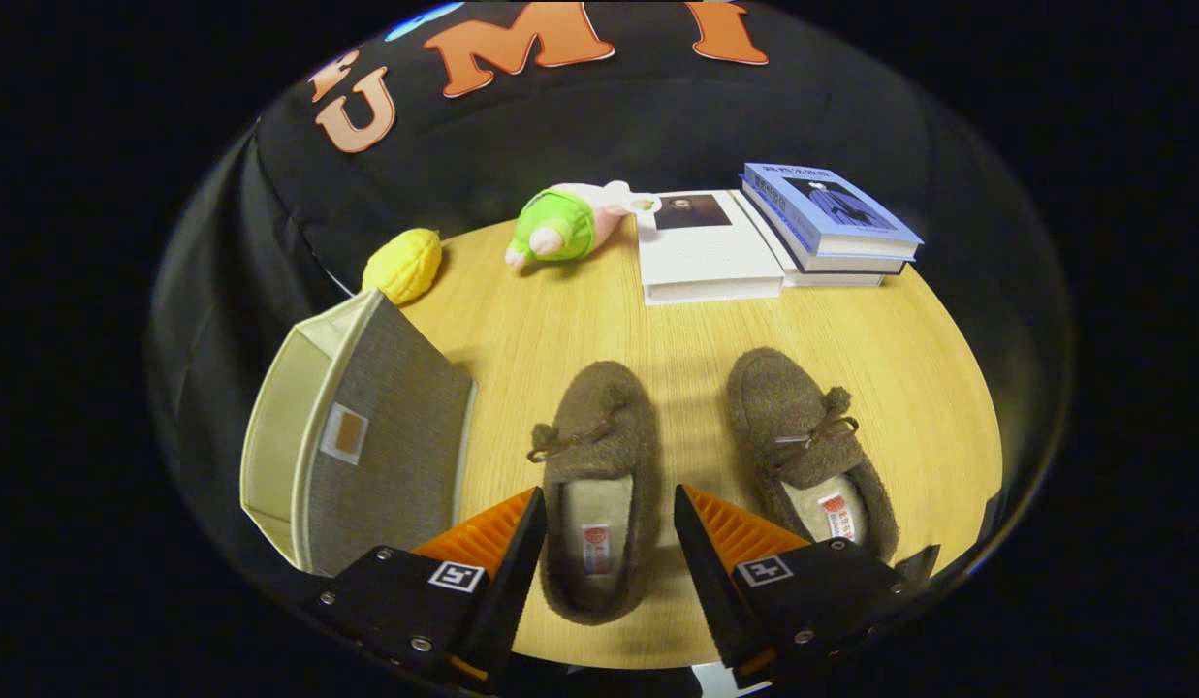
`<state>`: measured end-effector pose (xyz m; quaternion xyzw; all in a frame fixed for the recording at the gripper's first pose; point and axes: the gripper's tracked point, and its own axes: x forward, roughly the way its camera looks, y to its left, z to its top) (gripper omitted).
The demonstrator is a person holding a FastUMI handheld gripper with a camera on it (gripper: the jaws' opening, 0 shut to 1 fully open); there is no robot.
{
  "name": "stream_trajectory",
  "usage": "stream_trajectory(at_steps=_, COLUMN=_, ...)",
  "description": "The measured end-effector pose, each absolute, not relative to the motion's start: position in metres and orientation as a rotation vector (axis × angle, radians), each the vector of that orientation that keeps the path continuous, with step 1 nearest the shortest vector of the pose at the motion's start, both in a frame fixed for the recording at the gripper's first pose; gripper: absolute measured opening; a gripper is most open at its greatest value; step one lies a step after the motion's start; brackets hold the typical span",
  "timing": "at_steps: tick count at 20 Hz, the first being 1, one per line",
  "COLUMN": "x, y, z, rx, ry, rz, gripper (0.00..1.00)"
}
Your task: Open the storage box then place both shoes into the box .Put the left shoe in first, then the right shoe, with the right side of both shoes facing outward in a uniform manner.
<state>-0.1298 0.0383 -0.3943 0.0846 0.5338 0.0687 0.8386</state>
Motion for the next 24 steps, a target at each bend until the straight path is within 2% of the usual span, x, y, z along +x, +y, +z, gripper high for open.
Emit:
stream_trajectory(at_steps=3, x=-0.130, y=0.033, z=-0.421, rx=0.131, ry=1.152, rz=0.143, gripper=0.72)
stream_trajectory(at_steps=5, x=-0.124, y=0.030, z=-0.437, rx=0.109, ry=1.154, rz=0.115, gripper=0.63)
stream_trajectory(at_steps=10, x=-0.106, y=0.031, z=-0.456, rx=0.102, ry=1.137, rz=0.082, gripper=0.30)
stream_trajectory(at_steps=16, x=-0.104, y=0.037, z=-0.460, rx=0.167, ry=1.188, rz=0.019, gripper=0.10)
stream_trajectory(at_steps=18, x=-0.106, y=0.041, z=-0.454, rx=0.226, ry=1.211, rz=0.005, gripper=0.05)
stream_trajectory(at_steps=24, x=-0.101, y=0.053, z=-0.410, rx=0.272, ry=1.208, rz=0.008, gripper=0.04)
